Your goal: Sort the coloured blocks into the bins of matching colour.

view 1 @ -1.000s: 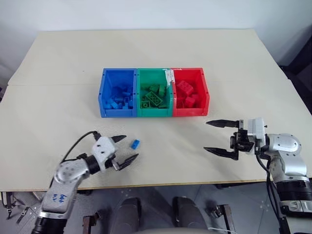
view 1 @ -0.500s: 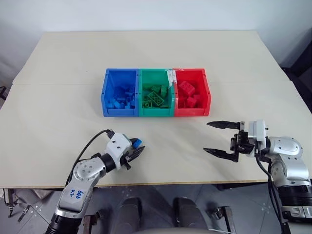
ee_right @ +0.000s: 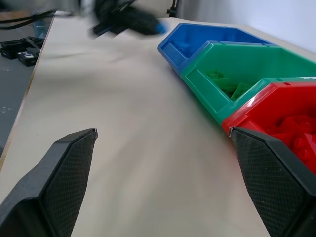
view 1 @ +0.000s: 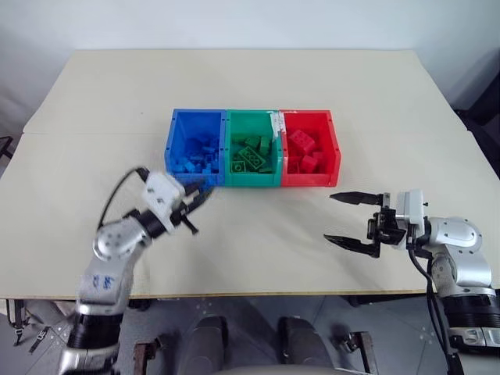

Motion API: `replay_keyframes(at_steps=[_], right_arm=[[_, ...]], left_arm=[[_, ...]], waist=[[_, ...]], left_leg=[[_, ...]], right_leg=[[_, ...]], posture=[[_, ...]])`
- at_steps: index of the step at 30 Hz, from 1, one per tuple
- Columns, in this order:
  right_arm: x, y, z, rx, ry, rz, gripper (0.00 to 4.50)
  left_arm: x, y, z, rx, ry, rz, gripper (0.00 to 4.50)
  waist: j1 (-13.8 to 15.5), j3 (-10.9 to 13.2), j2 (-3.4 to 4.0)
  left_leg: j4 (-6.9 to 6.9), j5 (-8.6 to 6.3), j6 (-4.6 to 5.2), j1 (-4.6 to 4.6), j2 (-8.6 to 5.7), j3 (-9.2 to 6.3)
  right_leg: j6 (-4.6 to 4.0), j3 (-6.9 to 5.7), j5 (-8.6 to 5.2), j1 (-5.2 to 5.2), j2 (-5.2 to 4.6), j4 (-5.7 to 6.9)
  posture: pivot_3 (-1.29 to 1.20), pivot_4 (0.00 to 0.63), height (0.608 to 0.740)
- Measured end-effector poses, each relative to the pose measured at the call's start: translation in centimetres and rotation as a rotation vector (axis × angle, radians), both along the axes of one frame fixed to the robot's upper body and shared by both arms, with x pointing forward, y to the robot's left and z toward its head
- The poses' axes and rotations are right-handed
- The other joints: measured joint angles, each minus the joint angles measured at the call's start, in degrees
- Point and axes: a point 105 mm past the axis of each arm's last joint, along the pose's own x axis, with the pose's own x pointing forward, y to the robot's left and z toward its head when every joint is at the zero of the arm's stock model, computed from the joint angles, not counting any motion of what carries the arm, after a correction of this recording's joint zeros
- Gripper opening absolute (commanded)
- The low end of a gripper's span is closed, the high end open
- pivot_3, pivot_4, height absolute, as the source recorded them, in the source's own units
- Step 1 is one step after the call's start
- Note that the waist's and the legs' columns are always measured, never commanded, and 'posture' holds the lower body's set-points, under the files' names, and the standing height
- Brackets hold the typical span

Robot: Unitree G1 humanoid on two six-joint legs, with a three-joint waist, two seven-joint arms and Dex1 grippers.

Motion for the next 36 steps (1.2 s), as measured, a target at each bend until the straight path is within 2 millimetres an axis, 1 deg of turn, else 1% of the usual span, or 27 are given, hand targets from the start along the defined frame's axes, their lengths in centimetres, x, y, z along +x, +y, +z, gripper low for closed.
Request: replay_keyframes(at_steps=[4,7,8,10,14,16,19,21,24,26,28,30,33,34,36], right_arm=[[0.3,-0.2,0.2,0.02,-0.006,-0.037,4.5],[1.2,-0.2,1.6,0.155,-0.016,-0.121,4.5],[1.3,-0.2,2.0,0.188,-0.021,-0.137,4.5],[1.1,0.0,2.4,0.2,-0.037,-0.144,4.5],[0.5,-0.1,2.1,0.197,-0.039,-0.153,4.5],[0.5,-0.1,2.1,0.197,-0.038,-0.159,4.5],[0.5,-0.1,2.1,0.199,-0.04,-0.168,4.5],[0.5,-0.2,2.1,0.201,-0.042,-0.174,4.5],[0.5,-0.2,2.0,0.202,-0.043,-0.182,4.5],[0.6,-0.2,2.1,0.2,-0.047,-0.181,4.5],[0.7,-0.2,2.1,0.2,-0.055,-0.18,4.5],[0.9,-0.3,2.0,0.199,-0.051,-0.178,4.5],[1.0,-0.2,1.7,0.185,-0.038,-0.159,4.5],[1.0,0.0,1.6,0.179,-0.033,-0.147,4.5],[1.0,0.2,1.4,0.164,-0.025,-0.116,4.5]], left_arm=[[4.0,0.8,2.0,-0.007,-0.012,0.092,0.48],[6.0,0.7,2.9,0.014,-0.027,0.126,0.48],[6.6,0.6,3.0,0.018,-0.029,0.134,0.48],[7.7,0.6,2.9,0.01,-0.018,0.161,0.48],[9.2,0.7,2.1,-0.008,0.027,0.196,0.48],[9.6,0.6,2.0,-0.016,0.035,0.202,1.21],[9.5,0.7,1.9,-0.019,0.035,0.201,2.13],[8.8,1.1,1.8,-0.019,0.023,0.181,2.73],[6.8,2.3,1.1,-0.003,0.013,0.146,2.73],[5.6,3.5,0.9,0.016,0.01,0.149,2.73],[3.7,5.4,0.9,0.044,0.004,0.155,2.73],[1.3,6.7,0.7,0.081,0.007,0.126,2.73],[-2.5,6.9,-0.2,0.126,0.038,0.008,2.73],[-3.8,6.9,-0.7,0.148,0.058,-0.034,2.73],[-6.2,7.7,-2.3,0.186,0.138,-0.092,2.73]], waist=[[-0.04,0.0,-0.01],[-0.06,0.0,-0.01],[-0.12,0.0,-0.01],[-0.14,0.0,-0.01],[-0.03,0.01,-0.02],[-0.11,0.01,-0.01],[-0.23,0.01,-0.02],[-0.36,0.01,-0.01],[-0.42,0.01,-0.01],[-0.33,0.01,-0.01],[-0.5,0.01,-0.01],[-0.52,0.01,-0.01],[-0.44,0.01,-0.01],[-0.37,0.01,-0.01],[-0.41,0.01,-0.01]], left_leg=[[0.02,0.06,-0.1,-0.04,-0.02,0.02],[0.01,0.08,-0.13,-0.08,-0.01,0.05],[0.01,0.08,-0.13,-0.09,0.0,0.07],[-0.01,0.07,-0.13,-0.13,0.0,0.09],[-0.02,0.05,-0.09,-0.19,0.0,0.13],[-0.01,0.05,-0.09,-0.18,-0.01,0.17],[-0.01,0.05,-0.1,-0.17,0.02,0.18],[-0.03,0.05,-0.1,-0.16,0.05,0.2],[-0.05,0.03,-0.14,-0.16,0.11,0.24],[-0.03,0.03,-0.13,-0.16,0.13,0.24],[-0.05,0.02,-0.13,-0.15,0.16,0.26],[-0.07,0.0,-0.14,-0.14,0.2,0.26],[-0.07,-0.05,-0.08,-0.12,0.28,0.27],[-0.08,-0.07,-0.05,-0.12,0.3,0.27],[-0.07,-0.1,-0.02,-0.09,0.31,0.27]], right_leg=[[0.03,0.0,0.01,-0.04,0.04,-0.01],[0.04,0.0,0.02,-0.06,0.06,0.05],[0.05,0.0,0.02,-0.06,0.07,0.06],[0.07,0.0,0.03,-0.1,0.08,0.04],[0.09,-0.02,0.04,-0.12,0.07,-0.02],[0.12,-0.02,0.06,-0.12,0.06,-0.02],[0.12,-0.01,0.06,-0.13,0.09,0.0],[0.12,0.01,0.06,-0.14,0.09,-0.01],[0.12,0.02,0.06,-0.18,0.12,-0.01],[0.12,0.02,0.06,-0.17,0.12,0.0],[0.11,0.04,0.06,-0.17,0.12,-0.01],[0.1,0.04,0.05,-0.17,0.1,-0.02],[0.08,0.06,0.04,-0.16,0.01,-0.02],[0.06,0.05,0.03,-0.16,-0.02,-0.04],[0.0,0.05,0.0,-0.15,-0.06,-0.17]], posture=[[0.0,0.15,0.74],[0.0,0.15,0.74],[0.0,0.15,0.74],[0.0,0.15,0.74],[0.0,0.15,0.74],[0.0,0.15,0.74],[0.0,0.15,0.74],[0.0,0.15,0.74],[0.0,0.15,0.74],[0.0,0.15,0.74],[0.0,0.15,0.74],[0.0,0.15,0.74],[0.0,0.15,0.74],[0.0,0.15,0.74],[0.0,0.15,0.74]])
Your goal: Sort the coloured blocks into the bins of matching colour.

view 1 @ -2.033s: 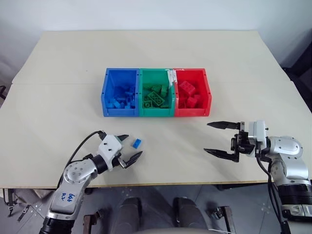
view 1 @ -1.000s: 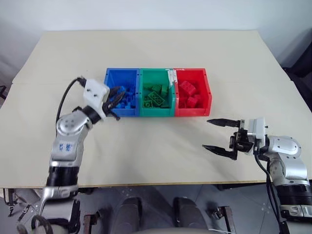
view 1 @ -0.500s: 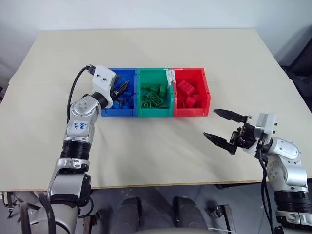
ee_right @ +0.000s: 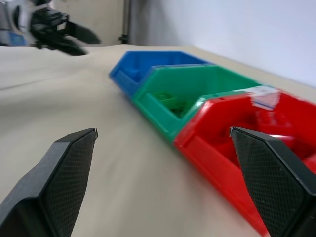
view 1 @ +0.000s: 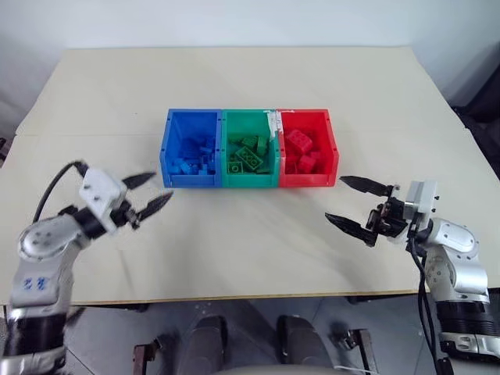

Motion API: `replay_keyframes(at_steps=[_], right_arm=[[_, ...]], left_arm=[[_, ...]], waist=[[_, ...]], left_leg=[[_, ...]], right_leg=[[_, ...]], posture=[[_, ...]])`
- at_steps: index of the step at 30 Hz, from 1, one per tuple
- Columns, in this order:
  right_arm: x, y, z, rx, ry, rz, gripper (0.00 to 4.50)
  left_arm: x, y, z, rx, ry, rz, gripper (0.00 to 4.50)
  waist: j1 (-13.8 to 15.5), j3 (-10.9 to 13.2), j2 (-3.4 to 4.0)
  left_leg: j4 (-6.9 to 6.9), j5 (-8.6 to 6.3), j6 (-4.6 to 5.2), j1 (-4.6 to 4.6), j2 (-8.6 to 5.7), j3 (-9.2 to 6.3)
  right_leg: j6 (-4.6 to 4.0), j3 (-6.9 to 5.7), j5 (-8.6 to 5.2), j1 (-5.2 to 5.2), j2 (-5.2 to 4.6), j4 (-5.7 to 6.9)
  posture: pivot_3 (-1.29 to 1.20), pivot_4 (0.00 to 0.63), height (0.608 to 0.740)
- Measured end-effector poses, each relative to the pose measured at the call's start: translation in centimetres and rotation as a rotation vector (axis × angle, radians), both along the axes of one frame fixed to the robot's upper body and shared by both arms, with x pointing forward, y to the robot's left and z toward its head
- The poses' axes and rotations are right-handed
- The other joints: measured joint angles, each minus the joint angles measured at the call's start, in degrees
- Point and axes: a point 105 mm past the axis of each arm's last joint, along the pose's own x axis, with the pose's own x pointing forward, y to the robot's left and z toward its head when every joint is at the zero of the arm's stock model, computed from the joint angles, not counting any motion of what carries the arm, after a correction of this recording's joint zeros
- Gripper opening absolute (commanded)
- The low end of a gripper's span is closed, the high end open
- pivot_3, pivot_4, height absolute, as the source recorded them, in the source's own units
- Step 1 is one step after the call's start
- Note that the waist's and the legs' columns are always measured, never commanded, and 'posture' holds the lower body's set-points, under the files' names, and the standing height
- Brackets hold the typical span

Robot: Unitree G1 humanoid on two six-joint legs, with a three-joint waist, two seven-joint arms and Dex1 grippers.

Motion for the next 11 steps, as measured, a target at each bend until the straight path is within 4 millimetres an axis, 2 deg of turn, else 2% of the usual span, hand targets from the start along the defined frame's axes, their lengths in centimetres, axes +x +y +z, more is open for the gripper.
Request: replay_keyframes(at_steps=[3,5,11], right_arm=[[-0.1,-0.3,-0.5,-0.04,0.008,0.029,4.5],[-0.1,-0.9,-0.8,-0.078,0.019,0.039,4.5],[0.0,-1.5,-0.9,-0.112,0.016,0.057,4.5]], left_arm=[[-2.3,1.6,-1.9,0.032,0.102,-0.001,2.73],[-3.2,2.1,-2.5,0.049,0.121,-0.001,2.73],[-3.0,2.1,-2.5,0.012,0.096,0.038,2.73]], waist=[[0.03,0.0,0.0],[0.15,0.0,0.0],[-0.1,0.0,0.0]], left_leg=[[-0.02,-0.17,0.2,0.07,0.02,0.01],[-0.03,-0.2,0.24,0.07,0.02,-0.01],[-0.05,-0.24,0.22,0.12,0.05,0.0]], right_leg=[[-0.04,-0.02,-0.02,0.02,-0.04,-0.02],[-0.06,-0.04,-0.03,0.03,-0.08,-0.01],[-0.07,-0.05,-0.02,0.03,-0.07,0.02]], posture=[[0.0,0.15,0.74],[0.0,0.15,0.74],[0.0,0.15,0.74]])
